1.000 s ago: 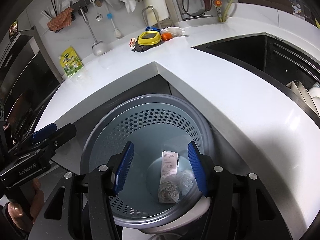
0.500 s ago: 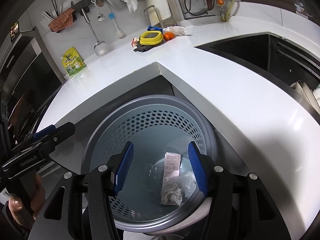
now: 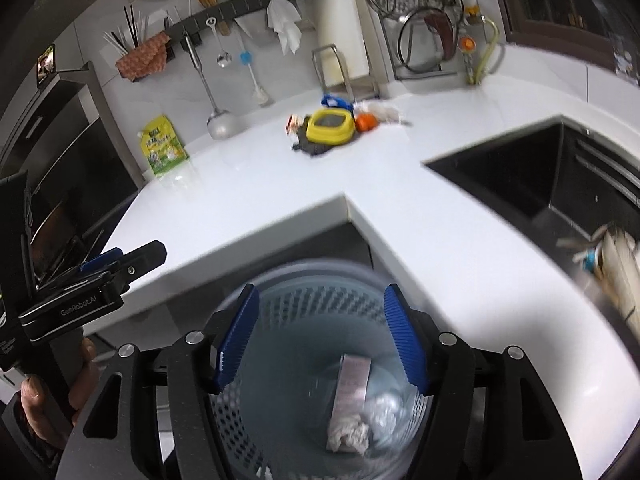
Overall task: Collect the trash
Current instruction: 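Move the left tool to the yellow-rimmed lid and grasp it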
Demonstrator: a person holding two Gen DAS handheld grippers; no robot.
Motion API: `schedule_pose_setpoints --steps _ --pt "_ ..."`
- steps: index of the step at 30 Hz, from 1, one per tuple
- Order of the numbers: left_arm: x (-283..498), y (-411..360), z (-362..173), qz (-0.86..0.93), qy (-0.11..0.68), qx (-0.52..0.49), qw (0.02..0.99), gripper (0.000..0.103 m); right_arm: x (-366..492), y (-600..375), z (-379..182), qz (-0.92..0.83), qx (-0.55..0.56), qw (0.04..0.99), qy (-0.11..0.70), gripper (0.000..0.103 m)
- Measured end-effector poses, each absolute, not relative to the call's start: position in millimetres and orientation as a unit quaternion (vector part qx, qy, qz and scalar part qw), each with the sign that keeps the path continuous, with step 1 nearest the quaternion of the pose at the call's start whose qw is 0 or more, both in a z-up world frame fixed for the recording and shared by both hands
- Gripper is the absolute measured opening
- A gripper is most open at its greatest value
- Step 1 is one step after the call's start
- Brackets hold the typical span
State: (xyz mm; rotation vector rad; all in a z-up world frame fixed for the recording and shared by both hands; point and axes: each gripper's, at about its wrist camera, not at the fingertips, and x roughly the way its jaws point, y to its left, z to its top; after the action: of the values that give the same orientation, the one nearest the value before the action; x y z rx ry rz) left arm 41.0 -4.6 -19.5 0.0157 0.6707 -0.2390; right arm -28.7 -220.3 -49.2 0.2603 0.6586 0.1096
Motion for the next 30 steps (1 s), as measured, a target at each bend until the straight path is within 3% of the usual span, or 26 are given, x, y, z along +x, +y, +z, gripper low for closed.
schedule_pose_setpoints --steps 2,13,30 --pt "53 -5 -12 -0.115 0.322 0.006 0.940 0.097 -18 -223 -39 0.056 0.123 0.940 0.314 0.069" --pt "132 -17 17 -0.083 0.286 0.003 0.955 0.097 71 -249 -5 0.051 0.101 0.944 0.310 0.070" --pt "232 -130 -5 -0.107 0.329 0.026 0.938 0.097 204 -347 -13 0.012 0.118 0.928 0.352 0.070"
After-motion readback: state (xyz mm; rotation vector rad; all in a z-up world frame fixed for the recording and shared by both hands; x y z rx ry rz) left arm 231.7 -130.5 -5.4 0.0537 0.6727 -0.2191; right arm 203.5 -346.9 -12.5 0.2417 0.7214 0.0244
